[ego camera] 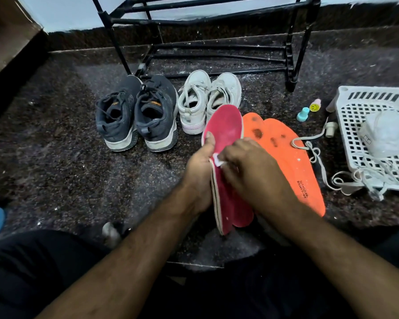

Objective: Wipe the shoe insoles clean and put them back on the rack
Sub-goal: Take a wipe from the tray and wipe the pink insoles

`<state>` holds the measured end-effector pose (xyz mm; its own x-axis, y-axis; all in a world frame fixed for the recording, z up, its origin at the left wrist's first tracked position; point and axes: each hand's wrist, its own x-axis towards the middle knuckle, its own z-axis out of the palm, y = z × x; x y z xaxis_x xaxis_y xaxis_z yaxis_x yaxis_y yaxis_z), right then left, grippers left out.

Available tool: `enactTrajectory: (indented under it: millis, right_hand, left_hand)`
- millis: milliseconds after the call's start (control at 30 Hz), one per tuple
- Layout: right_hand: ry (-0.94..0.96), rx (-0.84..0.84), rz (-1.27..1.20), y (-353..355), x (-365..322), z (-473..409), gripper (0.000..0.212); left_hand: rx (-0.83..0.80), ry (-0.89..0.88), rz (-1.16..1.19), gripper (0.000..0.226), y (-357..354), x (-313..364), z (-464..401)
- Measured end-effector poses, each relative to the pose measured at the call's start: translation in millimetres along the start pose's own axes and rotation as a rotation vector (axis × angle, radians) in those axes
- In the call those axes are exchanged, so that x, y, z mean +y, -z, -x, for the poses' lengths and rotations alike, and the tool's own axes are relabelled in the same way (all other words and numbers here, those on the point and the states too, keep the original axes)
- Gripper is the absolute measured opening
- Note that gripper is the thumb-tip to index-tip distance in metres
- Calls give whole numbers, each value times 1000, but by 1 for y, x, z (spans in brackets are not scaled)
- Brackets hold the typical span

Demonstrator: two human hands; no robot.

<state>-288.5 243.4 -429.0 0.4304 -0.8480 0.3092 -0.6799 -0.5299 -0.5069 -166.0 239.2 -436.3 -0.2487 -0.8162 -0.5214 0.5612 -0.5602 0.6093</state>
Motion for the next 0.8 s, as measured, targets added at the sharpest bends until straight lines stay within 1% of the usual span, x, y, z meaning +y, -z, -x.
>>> enactTrajectory:
  millis: [67,133,233,300,333,367,433,500,533,567,633,700,767,800]
  right_hand:
    - [-84,98,-6,6,14,-14,6]
    - [-108,117,-72,7,12,-18,11]
    - [-4,-14,-137,-4,-12,1,20]
    - [43,-88,-150,-7,-23,12,22]
    - [49,-97,-134,-7,-21,12,21]
    - [42,-87,-104,-5,-17,9,20]
    - [-5,6,-41,1,-3,-4,14]
    - [-70,114,-43,6,8,-18,9]
    - [-79,122,-62,6,8,-20,8]
    - [-57,103,-73,2,4,-18,10]
    - [15,7,-108,-6,-13,-4,16]
    - [73,-68,-152,-8,-28,12,18]
    - [81,-65,-130,-5,-23,13,13]
    - [63,-34,-99,-2,-16,8,11]
  left_hand:
    - [-2,-22,12,69,-3,-6,0]
    - [11,-60,44,67,-4,-1,-1]
    - [12,-94,59,78,6,16,-5]
    - [23,-104,59,80,13,21,-8]
    - [20,-97,60,80,13,20,-8]
    - [-4,-75,50,81,10,16,-6]
    - [-55,-24,57,78,2,6,-3]
    - [-40,-42,103,66,-4,1,-2]
    - [-37,-48,122,65,-4,3,-2]
    - [-35,-57,126,68,-2,7,-3]
    - [-22,-87,96,77,5,19,-3]
    - [-20,-112,77,76,13,26,-3]
    - [-38,-85,52,76,8,22,1]
    - [-64,-47,48,76,1,17,5]
